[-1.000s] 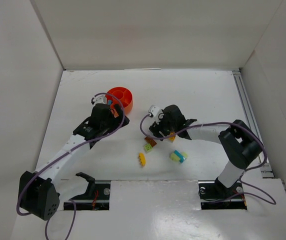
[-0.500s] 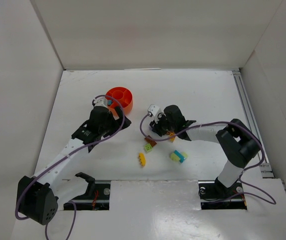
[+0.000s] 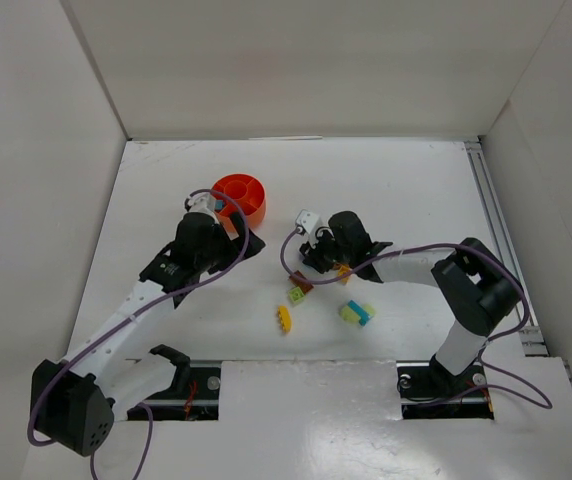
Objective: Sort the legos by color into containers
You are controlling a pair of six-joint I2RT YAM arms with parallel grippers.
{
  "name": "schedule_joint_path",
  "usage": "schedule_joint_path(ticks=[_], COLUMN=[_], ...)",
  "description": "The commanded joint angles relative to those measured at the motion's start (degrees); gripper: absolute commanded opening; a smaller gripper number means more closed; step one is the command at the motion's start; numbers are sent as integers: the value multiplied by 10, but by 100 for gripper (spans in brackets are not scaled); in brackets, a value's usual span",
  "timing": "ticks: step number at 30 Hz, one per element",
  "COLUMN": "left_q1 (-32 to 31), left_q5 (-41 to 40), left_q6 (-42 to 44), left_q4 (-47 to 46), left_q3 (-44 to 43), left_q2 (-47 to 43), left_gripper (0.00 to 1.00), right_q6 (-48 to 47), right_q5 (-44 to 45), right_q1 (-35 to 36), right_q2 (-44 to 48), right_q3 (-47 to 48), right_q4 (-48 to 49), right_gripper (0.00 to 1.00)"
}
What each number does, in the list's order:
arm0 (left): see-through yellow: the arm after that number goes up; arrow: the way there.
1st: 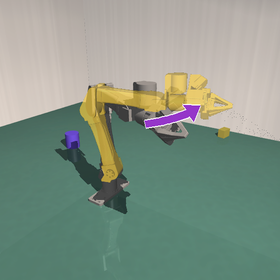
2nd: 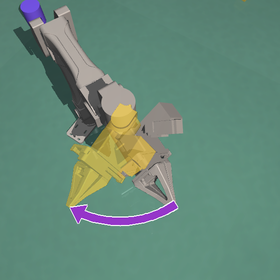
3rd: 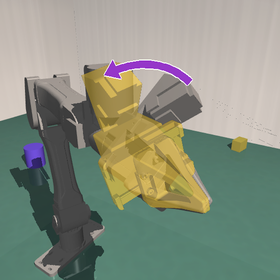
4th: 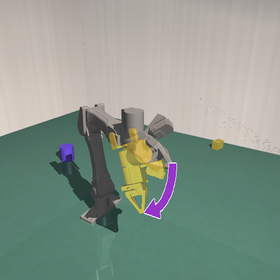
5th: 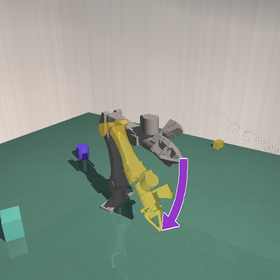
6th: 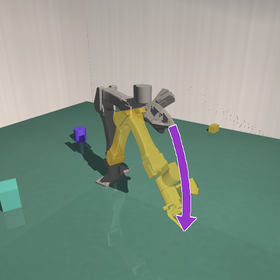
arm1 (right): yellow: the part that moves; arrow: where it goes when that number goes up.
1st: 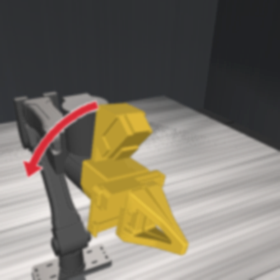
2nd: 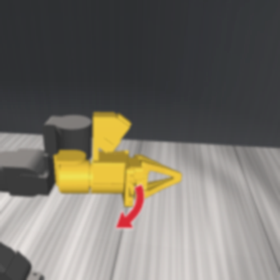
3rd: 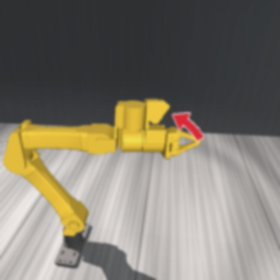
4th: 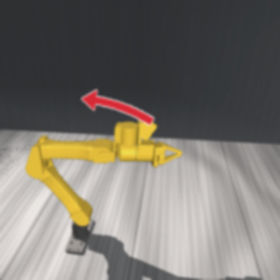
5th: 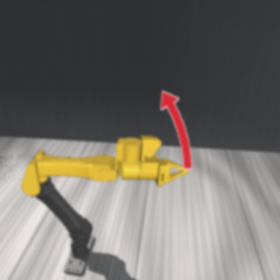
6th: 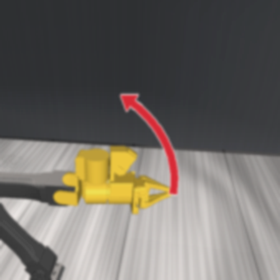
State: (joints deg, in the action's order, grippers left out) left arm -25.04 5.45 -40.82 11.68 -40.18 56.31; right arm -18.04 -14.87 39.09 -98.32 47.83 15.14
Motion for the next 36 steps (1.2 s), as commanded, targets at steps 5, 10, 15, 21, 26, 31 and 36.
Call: schedule_joint_path(ticks=[5,10,15,21,26,31,36], left_q1=[-1,-1,-37,-51,-51,-51,-34], left_q5=[63,215,304,272,296,117,-122], left_q6=[33,64,81,81,76,56,-43], left_q4=[-39,-111,-170,-161,-182,-60,116], left_q3=[-4,-4,-10,-22,-24,-61,-119], left_q2=[-13,6,36,50,56,22,-35], left_gripper=[100,100,100,100,97,99,99], right_q6=[-15,-51,-71,-77,-77,-64,-64], right_q5=[-48,-148,-232,-185,-199,-104,-41], right_q1=[3,13,50,63,63,63,63], right_q2=[49,153,226,268,283,270,202], right_q3=[-16,-44,-44,-44,-44,-12,63], right_q4=[24,13,-5,-30,-30,-30,-30], right_gripper=[18,17,15,12,12,12,12])
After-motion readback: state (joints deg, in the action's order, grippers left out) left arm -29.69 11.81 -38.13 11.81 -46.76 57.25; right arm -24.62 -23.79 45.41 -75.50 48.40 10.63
